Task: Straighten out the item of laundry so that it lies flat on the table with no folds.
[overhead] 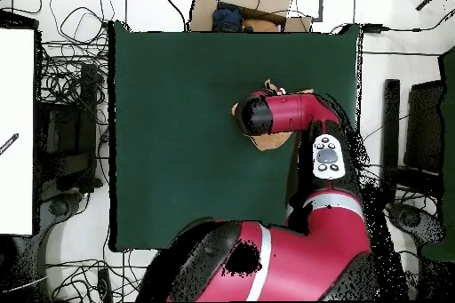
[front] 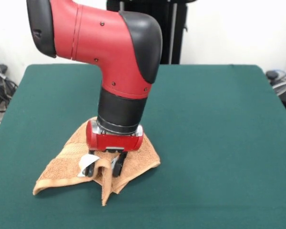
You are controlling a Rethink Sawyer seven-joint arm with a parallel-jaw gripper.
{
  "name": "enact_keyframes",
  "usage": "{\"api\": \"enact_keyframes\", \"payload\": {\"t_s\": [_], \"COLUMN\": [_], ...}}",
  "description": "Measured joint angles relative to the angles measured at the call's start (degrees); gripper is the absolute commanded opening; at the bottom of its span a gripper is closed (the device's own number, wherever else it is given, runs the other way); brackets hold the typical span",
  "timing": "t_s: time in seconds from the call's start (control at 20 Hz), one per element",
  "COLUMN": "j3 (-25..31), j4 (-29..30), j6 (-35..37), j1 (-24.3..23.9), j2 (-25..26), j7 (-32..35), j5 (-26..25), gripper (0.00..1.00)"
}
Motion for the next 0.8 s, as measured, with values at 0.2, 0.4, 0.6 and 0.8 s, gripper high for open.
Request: {"api": "enact_keyframes", "payload": {"t_s": [0.2, 0.4, 0.6, 0.8], "j3": [-1.24, -1.9, -2.73, -4.07], "j4": [-0.91, -1.92, -2.85, -5.01], "j6": [0.01, 0.01, 0.01, 0.0], "j1": [1.62, 2.27, 2.24, 2.23], "j2": [0.01, 0.11, 0.44, 1.91], "j7": [0.0, 0.0, 0.0, 0.0], "j5": [-1.86, -2.88, -3.72, -5.12], "gripper": [1.0, 1.0, 1.0, 1.0]}}
